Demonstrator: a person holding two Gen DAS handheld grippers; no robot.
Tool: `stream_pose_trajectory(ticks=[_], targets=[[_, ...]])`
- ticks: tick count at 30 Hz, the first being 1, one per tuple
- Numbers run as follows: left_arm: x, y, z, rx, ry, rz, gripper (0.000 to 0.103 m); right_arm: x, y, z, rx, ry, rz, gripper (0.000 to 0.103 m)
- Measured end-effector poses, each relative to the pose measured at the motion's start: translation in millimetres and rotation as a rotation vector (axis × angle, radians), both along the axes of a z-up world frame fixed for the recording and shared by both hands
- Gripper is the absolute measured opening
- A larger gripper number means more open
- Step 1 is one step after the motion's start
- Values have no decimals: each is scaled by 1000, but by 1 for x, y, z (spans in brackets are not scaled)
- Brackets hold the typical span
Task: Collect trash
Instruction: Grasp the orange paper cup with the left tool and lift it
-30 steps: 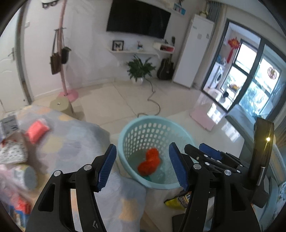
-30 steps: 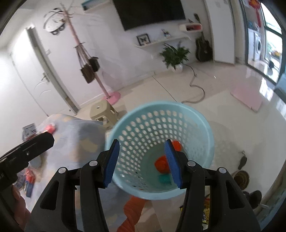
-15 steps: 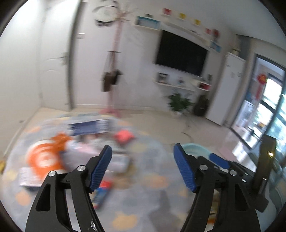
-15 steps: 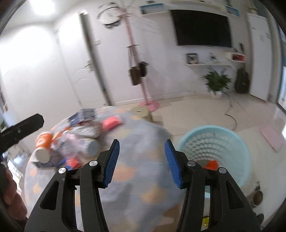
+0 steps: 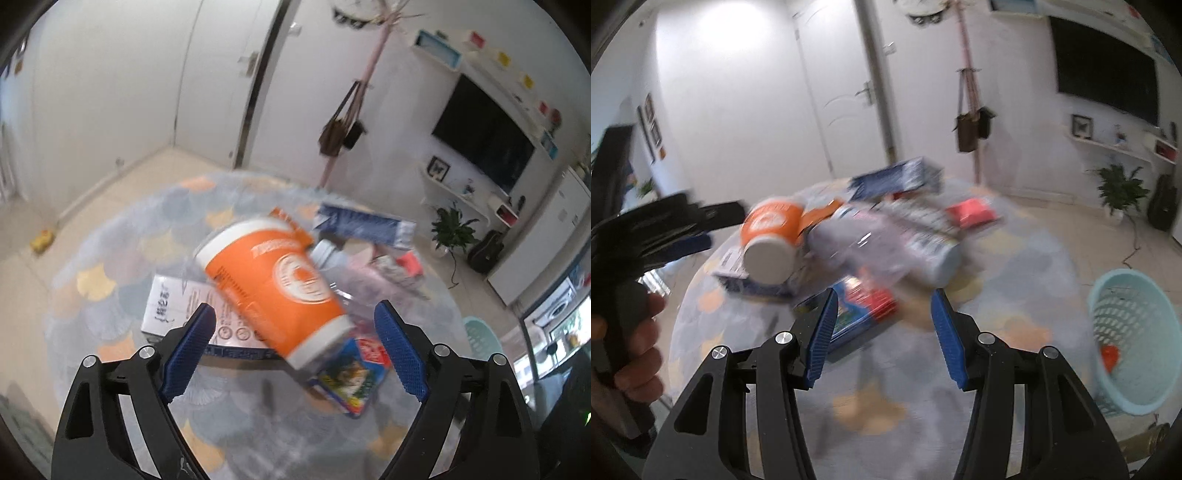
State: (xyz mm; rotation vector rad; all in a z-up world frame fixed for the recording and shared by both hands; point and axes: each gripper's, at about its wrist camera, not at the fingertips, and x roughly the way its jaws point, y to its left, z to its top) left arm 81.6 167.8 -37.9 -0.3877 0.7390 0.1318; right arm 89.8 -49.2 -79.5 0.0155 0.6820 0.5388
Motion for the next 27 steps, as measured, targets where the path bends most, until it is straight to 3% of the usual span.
stream_pose_trajectory(ticks=[7, 13, 15, 17, 18, 19, 20, 23, 27], targets=[[20, 15, -20, -67, 43, 41, 86, 4, 33, -23, -4, 86, 77, 50], [39, 11, -32, -88, 104, 17, 85, 12, 53, -46, -38, 181, 104, 61], [40, 6, -33, -73, 109, -6, 81, 16, 55, -52, -54, 197, 94, 62], [40, 3, -33, -56, 107, -20, 69, 20, 52, -55, -56, 216, 75, 61], [38, 1, -33, -54, 105, -33, 65, 21, 48, -56, -48, 222, 64, 61], [37, 0, -32, -57, 102, -45, 54, 23, 45, -56, -40, 223, 56, 59], [35, -1, -32, -57, 101, -53, 51, 24, 41, -55, -27, 224, 52, 52], [27, -2, -31, -35, 96, -62, 50, 25, 23, -53, -35, 214, -3, 40], [8, 0, -25, -29, 55, -88, 50, 33, -7, -58, -13, 254, -85, 40]])
